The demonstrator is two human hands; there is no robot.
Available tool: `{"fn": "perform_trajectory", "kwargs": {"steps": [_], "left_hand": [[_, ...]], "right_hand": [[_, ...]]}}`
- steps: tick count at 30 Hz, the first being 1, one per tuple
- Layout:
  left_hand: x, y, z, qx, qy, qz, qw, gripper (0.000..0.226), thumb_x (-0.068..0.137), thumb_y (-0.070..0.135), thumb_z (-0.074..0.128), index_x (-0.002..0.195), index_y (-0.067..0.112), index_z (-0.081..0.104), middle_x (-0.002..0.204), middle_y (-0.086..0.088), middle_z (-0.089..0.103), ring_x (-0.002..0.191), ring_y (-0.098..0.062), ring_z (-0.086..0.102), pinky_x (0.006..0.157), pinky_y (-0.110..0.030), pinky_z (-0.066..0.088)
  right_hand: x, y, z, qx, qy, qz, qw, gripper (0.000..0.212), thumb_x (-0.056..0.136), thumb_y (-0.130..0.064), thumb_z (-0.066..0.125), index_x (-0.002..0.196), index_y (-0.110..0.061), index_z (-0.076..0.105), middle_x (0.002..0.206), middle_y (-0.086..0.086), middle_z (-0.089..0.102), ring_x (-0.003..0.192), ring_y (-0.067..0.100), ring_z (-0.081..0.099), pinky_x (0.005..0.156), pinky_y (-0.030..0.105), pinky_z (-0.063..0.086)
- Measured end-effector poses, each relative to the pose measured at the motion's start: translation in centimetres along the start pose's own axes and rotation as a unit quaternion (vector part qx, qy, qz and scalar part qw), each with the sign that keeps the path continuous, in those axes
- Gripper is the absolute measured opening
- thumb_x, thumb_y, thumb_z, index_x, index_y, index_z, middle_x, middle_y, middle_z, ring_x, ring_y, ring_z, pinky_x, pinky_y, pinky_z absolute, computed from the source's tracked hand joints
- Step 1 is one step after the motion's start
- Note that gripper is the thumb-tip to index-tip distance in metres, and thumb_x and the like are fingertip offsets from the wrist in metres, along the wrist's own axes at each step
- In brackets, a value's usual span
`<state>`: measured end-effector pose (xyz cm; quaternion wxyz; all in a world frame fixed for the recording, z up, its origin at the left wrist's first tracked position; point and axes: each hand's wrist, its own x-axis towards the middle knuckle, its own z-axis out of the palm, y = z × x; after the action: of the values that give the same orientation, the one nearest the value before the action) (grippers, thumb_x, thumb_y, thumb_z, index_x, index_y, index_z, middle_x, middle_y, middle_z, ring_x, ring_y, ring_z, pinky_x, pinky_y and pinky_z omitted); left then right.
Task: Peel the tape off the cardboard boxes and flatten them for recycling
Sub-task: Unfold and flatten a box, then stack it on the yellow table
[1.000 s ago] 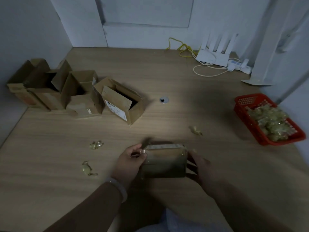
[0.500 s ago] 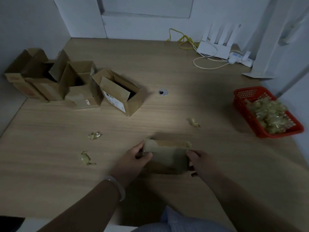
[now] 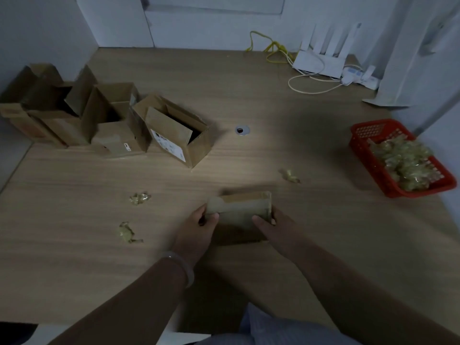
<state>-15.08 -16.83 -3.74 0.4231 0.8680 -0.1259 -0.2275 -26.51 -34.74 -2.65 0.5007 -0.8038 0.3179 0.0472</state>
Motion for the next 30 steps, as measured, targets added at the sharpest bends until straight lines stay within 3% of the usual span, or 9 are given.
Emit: {"fn": "perform_trajectory", "kwargs": {"steps": [4,8,10,12,14,16,19,25,30], "left_hand": [[-0.2,-0.6,-0.4,0.008,-0.008,-0.022,1.0,0.048,0.092,0.035,0.06,0.135,0.015,0.051,0.113,0.006,0.058,0.102,-0.01,0.053,0.084,-0.016,0.033],[0.7,-0.3,0.2,0.025,-0.01,0.001,1.0,0.045,0.087,0.036,0.065,0.127,0.018,0.057,0.1,0.013,0.056,0.093,-0.005,0.056,0.079,-0.014,0.036],[1.1,-0.3,0.3,0.031,-0.007,0.008,0.999,0.046,0.086,0.038,0.066,0.127,0.018,0.057,0.099,0.016,0.054,0.09,-0.002,0.053,0.076,-0.012,0.035],[1.6,-0.4,0.2,0.01,-0.019,0.009,1.0,0.045,0.086,0.036,0.067,0.125,0.017,0.058,0.098,0.015,0.058,0.091,-0.005,0.057,0.075,-0.011,0.036],[1.8,-0.6,0.0,-0.004,-0.025,0.007,1.0,0.046,0.085,0.035,0.068,0.126,0.016,0.058,0.102,0.01,0.061,0.095,-0.008,0.06,0.078,-0.013,0.038],[1.7,-0.6,-0.2,-0.019,-0.022,-0.006,1.0,0.048,0.084,0.037,0.069,0.125,0.015,0.059,0.105,0.006,0.063,0.096,-0.01,0.059,0.082,-0.019,0.042],[1.0,-1.0,-0.9,-0.03,-0.033,-0.025,0.999,0.031,0.083,0.04,0.069,0.108,0.023,0.065,0.098,0.007,0.069,0.091,-0.011,0.063,0.081,-0.025,0.048],[-1.6,-3.5,-1.9,-0.067,-0.061,-0.069,0.994,0.008,0.081,0.032,0.074,0.088,0.03,0.071,0.08,0.008,0.072,0.078,-0.006,0.066,0.066,-0.014,0.048],[-1.4,-3.5,-0.5,-0.195,-0.049,-0.155,0.967,0.013,0.082,0.011,0.072,0.095,0.011,0.069,0.091,-0.015,0.072,0.09,-0.033,0.067,0.089,-0.047,0.053]], "right_hand": [[0.8,0.2,0.7,-0.01,-0.043,0.087,0.995,0.056,0.09,-0.051,0.056,0.138,-0.024,0.044,0.122,0.001,0.059,0.095,0.015,0.059,0.081,0.029,0.049],[1.0,1.6,0.5,0.054,0.001,0.117,0.992,0.072,0.085,-0.048,0.065,0.146,-0.025,0.033,0.138,0.006,0.051,0.121,0.027,0.051,0.102,0.046,0.045],[0.9,1.8,0.8,-0.035,0.066,0.063,0.995,0.085,0.084,-0.045,0.068,0.151,-0.026,0.02,0.151,0.007,0.034,0.134,0.029,0.038,0.111,0.041,0.033],[0.8,1.1,1.1,-0.165,0.126,-0.057,0.977,0.08,0.085,-0.038,0.067,0.15,-0.028,0.022,0.156,0.003,0.024,0.14,0.027,0.027,0.114,0.037,0.026],[1.2,0.1,1.6,-0.263,0.116,-0.212,0.934,0.071,0.086,-0.028,0.062,0.149,-0.028,0.029,0.155,0.001,0.028,0.143,0.024,0.025,0.115,0.043,0.027],[1.3,-0.3,2.3,-0.337,0.065,-0.29,0.893,0.065,0.089,-0.035,0.053,0.149,-0.025,0.031,0.155,0.001,0.03,0.145,0.021,0.024,0.115,0.048,0.024],[1.3,0.1,2.8,-0.4,0.049,-0.288,0.869,0.074,0.085,-0.052,0.051,0.15,-0.025,0.029,0.157,0.002,0.027,0.145,0.022,0.023,0.116,0.048,0.021],[1.1,0.5,3.4,-0.404,0.103,-0.302,0.857,0.074,0.08,-0.049,0.063,0.145,-0.023,0.041,0.151,0.003,0.038,0.141,0.023,0.033,0.111,0.05,0.03],[1.0,0.6,3.6,-0.408,0.119,-0.311,0.85,0.07,0.083,-0.05,0.058,0.145,-0.023,0.041,0.151,0.002,0.038,0.14,0.023,0.034,0.111,0.049,0.03]]}}
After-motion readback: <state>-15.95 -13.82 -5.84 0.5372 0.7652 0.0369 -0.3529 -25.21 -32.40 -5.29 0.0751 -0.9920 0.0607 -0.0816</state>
